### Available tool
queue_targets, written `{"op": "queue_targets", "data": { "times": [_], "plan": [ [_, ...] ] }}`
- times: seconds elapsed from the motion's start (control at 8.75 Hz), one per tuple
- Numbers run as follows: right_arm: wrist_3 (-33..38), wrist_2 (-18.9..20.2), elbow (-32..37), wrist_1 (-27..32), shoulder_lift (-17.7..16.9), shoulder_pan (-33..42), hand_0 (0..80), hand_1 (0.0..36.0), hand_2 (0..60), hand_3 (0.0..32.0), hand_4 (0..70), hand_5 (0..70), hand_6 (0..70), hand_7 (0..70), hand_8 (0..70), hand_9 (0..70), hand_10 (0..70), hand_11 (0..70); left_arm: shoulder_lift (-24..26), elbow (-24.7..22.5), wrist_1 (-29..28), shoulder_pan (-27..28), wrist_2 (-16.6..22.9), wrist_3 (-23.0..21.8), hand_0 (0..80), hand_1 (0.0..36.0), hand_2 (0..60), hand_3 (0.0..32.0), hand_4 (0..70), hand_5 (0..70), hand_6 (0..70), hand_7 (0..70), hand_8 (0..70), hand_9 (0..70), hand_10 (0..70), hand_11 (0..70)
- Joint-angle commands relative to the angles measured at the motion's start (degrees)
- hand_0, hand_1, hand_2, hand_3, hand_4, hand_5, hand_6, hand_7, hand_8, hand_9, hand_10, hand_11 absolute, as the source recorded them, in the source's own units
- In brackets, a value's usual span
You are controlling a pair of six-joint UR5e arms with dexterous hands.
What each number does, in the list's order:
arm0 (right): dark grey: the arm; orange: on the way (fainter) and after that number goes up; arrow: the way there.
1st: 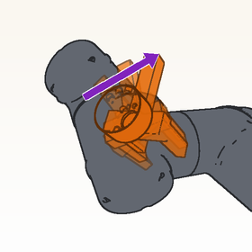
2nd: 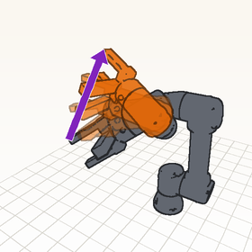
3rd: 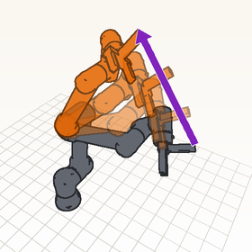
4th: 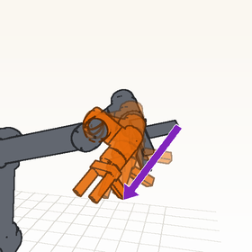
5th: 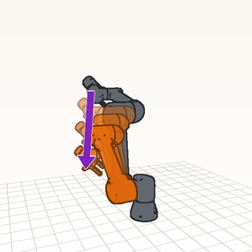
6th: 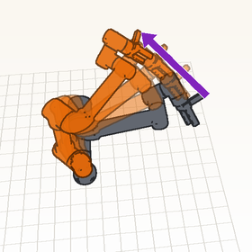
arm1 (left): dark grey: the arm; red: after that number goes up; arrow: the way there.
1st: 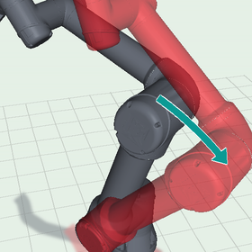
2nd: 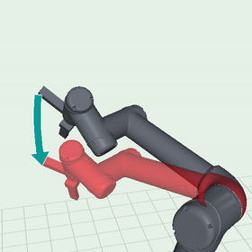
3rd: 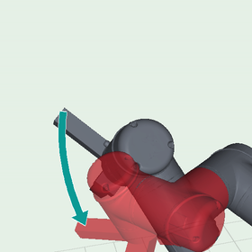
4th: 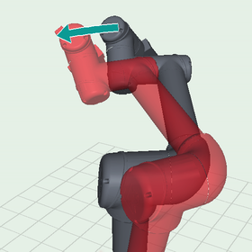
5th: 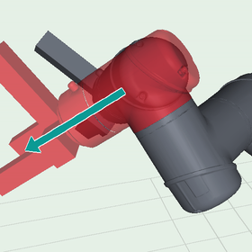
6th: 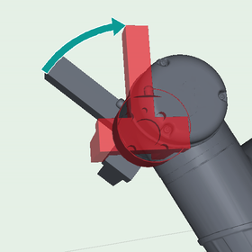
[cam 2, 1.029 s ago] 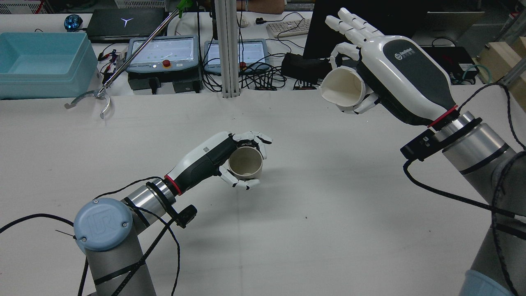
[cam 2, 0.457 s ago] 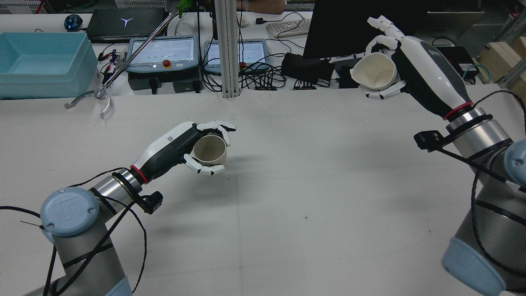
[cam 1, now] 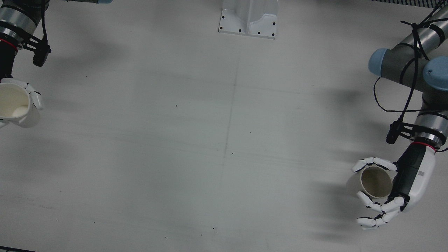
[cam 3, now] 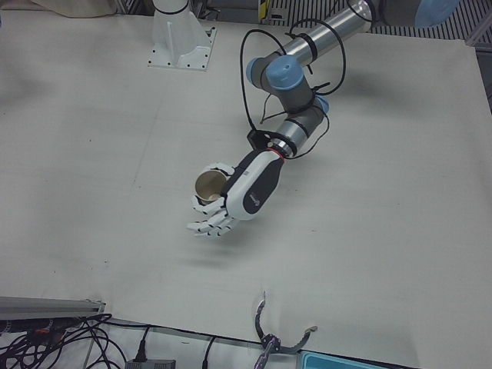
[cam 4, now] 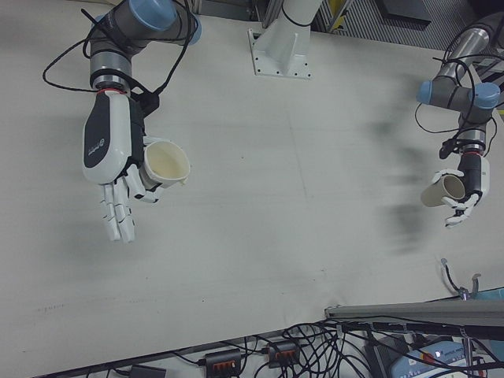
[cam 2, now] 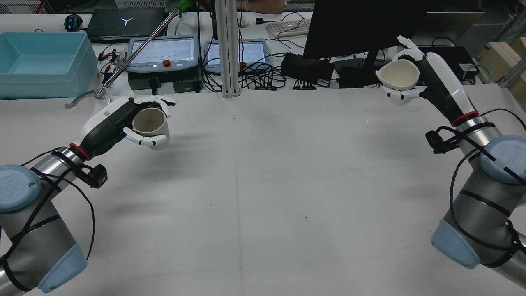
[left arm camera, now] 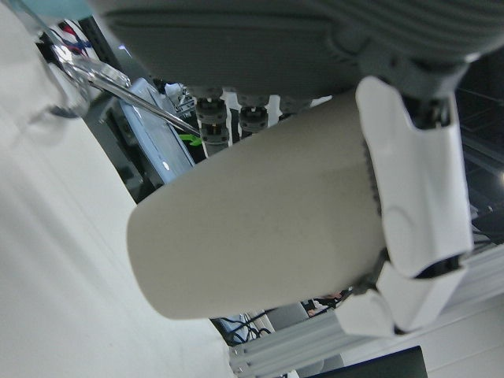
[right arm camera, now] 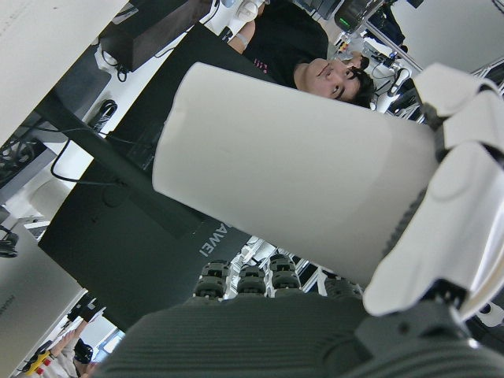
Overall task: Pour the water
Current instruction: 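Move both hands with their cups back toward their starting spots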
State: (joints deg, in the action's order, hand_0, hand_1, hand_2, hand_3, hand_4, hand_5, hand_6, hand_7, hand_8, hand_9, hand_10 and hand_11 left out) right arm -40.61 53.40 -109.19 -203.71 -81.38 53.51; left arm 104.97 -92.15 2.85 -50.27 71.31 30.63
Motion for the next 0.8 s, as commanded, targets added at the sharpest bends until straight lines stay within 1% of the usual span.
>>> {"op": "queue_targets", "data": {
  "times": [0.0,0.11,0.23,0.34,0.46,0.57,0.69],
  "plan": [
    [3.16,-0.05,1.53,0.69,-2.73,0.36,42.1,12.6,29.4,0.0,20.2,70.0,4.4,8.3,3.1,7.0,5.6,8.7,-3.89,13.55,-10.22,-3.17,-0.38,-4.25,54.9,36.0,60.0,0.0,39.6,68.4,17.7,28.4,14.3,22.2,11.3,19.1],
    [3.08,-0.05,1.53,0.69,-2.73,0.19,42.3,13.0,30.4,0.0,20.2,70.0,4.4,8.2,3.1,7.0,5.5,8.6,-6.15,14.01,-12.06,-3.17,-0.55,-4.00,55.5,36.0,60.0,0.0,39.9,68.9,17.8,28.4,14.5,22.3,11.4,19.1],
    [3.16,0.04,1.44,0.69,-2.73,0.19,42.5,13.4,31.8,0.0,20.2,70.0,4.2,8.1,3.0,6.8,5.4,8.5,-6.61,15.84,-14.34,-4.56,-0.56,-4.00,56.1,36.0,60.0,0.0,39.4,68.7,17.6,28.1,14.4,22.2,11.4,19.3],
    [3.17,0.04,1.35,0.69,-2.64,0.19,42.8,13.6,31.9,0.0,20.2,70.0,4.2,7.8,2.9,6.7,5.4,8.5,-7.14,16.21,-15.23,-5.01,-0.64,-3.74,56.5,36.0,60.0,0.0,39.2,68.4,17.7,28.0,14.7,22.6,11.5,19.5],
    [3.17,0.04,1.35,0.60,-2.64,0.19,43.1,13.6,31.1,0.0,20.1,70.0,4.1,7.8,2.8,6.5,5.3,8.4,-8.28,16.47,-16.29,-4.92,-0.73,-3.56,56.5,36.0,60.0,0.0,39.1,68.0,17.8,28.1,14.8,22.6,11.5,19.4],
    [3.25,0.04,1.35,0.69,-2.64,0.19,43.1,13.3,29.9,0.0,19.7,70.0,4.1,7.5,2.6,6.1,5.1,8.1,-8.37,16.39,-16.64,-4.84,-0.73,-3.56,56.5,36.0,60.0,0.0,39.0,67.5,17.2,27.5,14.2,22.0,11.2,19.0],
    [3.25,0.04,1.27,0.60,-2.64,0.28,43.8,11.7,21.8,0.0,18.9,70.0,4.0,7.4,2.5,5.9,4.8,7.7,-8.55,16.65,-17.26,-4.75,-0.73,-3.47,56.0,36.0,60.0,0.0,38.9,66.9,17.0,27.3,13.9,21.6,11.1,18.9]
  ]
}}
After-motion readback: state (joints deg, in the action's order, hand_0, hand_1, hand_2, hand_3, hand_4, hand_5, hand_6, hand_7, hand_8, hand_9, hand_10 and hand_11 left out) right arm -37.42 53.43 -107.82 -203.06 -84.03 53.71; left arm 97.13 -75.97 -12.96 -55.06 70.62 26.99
